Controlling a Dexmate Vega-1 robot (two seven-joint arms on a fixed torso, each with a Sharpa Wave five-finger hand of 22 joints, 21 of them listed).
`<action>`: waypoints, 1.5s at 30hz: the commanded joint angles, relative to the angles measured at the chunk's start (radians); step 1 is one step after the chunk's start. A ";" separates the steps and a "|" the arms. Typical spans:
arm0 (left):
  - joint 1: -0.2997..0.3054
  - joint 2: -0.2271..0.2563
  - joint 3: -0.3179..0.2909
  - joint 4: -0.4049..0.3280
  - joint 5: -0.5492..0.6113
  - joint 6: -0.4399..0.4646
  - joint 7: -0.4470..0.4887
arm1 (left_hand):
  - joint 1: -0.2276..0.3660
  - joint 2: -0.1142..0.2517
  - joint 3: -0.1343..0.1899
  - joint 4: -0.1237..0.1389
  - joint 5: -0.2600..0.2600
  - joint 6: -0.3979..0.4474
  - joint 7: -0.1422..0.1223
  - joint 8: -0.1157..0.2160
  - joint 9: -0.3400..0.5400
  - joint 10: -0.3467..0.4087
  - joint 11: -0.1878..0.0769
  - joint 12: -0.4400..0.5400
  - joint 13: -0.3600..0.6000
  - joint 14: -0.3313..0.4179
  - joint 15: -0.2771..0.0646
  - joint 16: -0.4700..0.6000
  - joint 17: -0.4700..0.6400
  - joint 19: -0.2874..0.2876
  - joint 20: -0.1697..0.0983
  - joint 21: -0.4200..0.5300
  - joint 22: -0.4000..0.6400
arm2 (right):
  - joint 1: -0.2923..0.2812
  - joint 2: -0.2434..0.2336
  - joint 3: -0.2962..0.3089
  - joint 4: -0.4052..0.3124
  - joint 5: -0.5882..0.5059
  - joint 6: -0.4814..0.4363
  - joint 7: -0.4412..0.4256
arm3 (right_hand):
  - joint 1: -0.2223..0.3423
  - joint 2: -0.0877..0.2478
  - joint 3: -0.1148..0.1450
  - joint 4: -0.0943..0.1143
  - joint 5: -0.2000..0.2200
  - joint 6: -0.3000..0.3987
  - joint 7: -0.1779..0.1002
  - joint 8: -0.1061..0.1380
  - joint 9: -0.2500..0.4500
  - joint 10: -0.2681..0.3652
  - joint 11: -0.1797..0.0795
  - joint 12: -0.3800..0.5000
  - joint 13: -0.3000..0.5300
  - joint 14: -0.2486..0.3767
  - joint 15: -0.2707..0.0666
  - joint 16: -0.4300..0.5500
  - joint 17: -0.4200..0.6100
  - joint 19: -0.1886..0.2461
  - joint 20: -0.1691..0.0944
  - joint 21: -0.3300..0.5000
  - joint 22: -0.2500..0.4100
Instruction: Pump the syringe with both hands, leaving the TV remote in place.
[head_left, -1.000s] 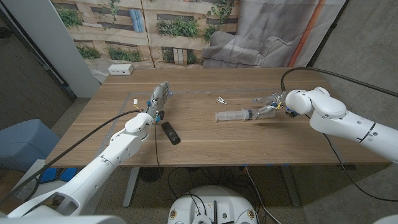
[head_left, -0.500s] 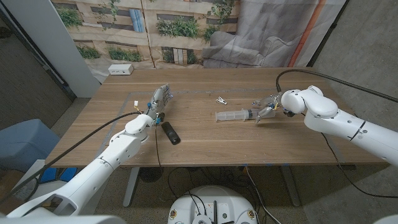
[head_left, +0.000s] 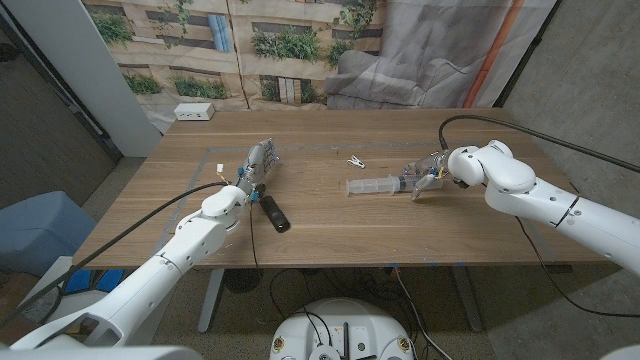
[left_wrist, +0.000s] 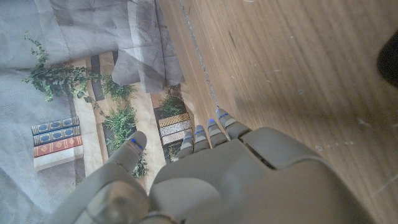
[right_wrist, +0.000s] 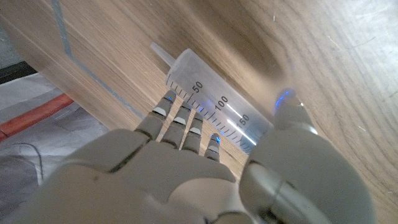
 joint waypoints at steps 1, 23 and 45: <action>0.014 0.004 -0.001 -0.009 -0.008 0.002 -0.003 | -0.010 0.087 0.003 0.009 0.008 -0.011 -0.004 0.000 0.006 0.007 0.003 0.002 0.001 0.004 0.004 -0.003 0.004 0.010 -0.013 0.001 0.005 | -0.041 0.008 0.021 0.008 -0.062 0.005 -0.090 | 0.029 0.005 0.006 0.003 0.005 0.106 -0.006 0.027 0.003 0.071 -0.018 0.005 0.000 0.065 -0.065 0.016 0.003 0.053 -0.021 0.006 0.004; 0.024 0.008 -0.002 -0.025 -0.010 0.017 0.016 | -0.013 0.084 0.005 0.015 0.008 -0.011 -0.005 0.001 0.006 0.016 0.008 0.003 0.002 0.010 0.007 -0.002 0.004 0.022 0.000 0.003 0.005 | -0.129 0.012 0.052 0.029 -0.112 -0.027 -0.257 | 0.185 0.021 0.044 -0.006 0.022 0.377 -0.012 0.090 0.013 0.362 -0.111 0.019 -0.001 0.322 -0.178 0.064 0.008 0.203 -0.095 0.008 0.005; -0.004 0.005 0.009 -0.003 -0.011 0.036 0.000 | -0.016 0.081 0.007 0.021 0.008 -0.006 -0.006 0.003 0.006 0.023 0.003 0.003 0.003 0.012 0.007 -0.003 0.005 0.024 0.000 0.002 0.005 | -0.167 0.033 0.065 0.031 -0.108 -0.090 -0.327 | 0.380 0.172 0.019 0.008 -0.010 0.597 -0.010 0.121 0.018 0.600 -0.122 -0.001 0.004 0.478 -0.193 0.149 0.059 0.263 -0.171 0.000 0.007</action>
